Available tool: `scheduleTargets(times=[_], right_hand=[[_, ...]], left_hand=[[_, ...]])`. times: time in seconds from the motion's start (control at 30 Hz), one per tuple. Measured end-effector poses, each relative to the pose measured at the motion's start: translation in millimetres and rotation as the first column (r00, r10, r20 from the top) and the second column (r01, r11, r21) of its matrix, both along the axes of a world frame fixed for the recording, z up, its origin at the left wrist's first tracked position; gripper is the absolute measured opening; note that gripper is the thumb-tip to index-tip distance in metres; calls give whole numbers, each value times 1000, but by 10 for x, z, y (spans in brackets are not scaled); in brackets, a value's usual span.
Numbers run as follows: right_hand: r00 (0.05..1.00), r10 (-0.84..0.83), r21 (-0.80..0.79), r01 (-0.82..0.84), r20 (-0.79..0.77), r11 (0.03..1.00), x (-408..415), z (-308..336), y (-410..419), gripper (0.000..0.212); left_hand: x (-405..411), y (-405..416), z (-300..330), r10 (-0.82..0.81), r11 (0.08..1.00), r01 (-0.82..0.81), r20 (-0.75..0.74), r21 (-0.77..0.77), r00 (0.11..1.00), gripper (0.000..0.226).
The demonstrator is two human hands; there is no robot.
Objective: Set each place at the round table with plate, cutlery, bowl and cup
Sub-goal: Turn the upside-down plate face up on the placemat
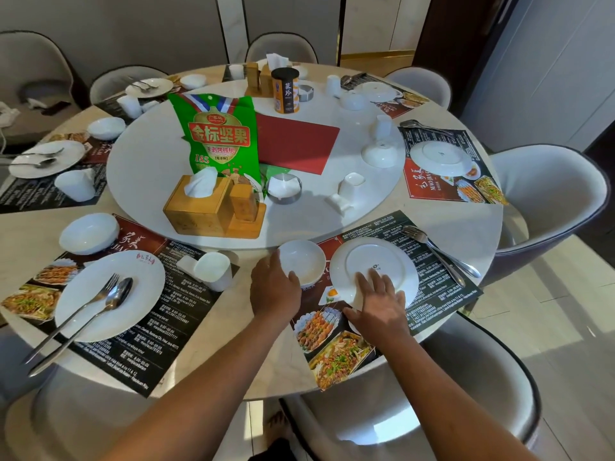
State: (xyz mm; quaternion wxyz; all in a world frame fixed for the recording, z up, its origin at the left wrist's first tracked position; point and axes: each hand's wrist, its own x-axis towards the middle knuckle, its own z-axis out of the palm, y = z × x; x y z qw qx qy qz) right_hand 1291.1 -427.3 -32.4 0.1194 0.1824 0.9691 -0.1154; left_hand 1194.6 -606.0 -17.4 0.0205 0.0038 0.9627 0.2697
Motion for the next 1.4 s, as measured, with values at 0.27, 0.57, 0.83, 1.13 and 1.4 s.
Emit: scheduleTargets(times=[0.27,0.57,0.83,1.13,1.4], right_hand=[[990,-70,-49,64,-121,997,343,-6,174,75],[970,-187,-52,181,-153,982,571,114,495,68],[918,-363,-204,329,-161,922,457,88,655,69],[835,-540,-546,503,106,671,-72,147,1270,58],[737,-577,-739,597,352,312,-305,122,1485,64]], left_hand=[[446,205,-58,-559,807,444,-262,-388,787,59],[625,622,-118,-777,619,737,-73,-273,626,71],[447,810,-278,-719,624,722,144,-299,680,93],[611,1142,-320,-555,746,586,192,-316,809,102],[763,1173,-333,-534,761,498,33,-415,845,102]])
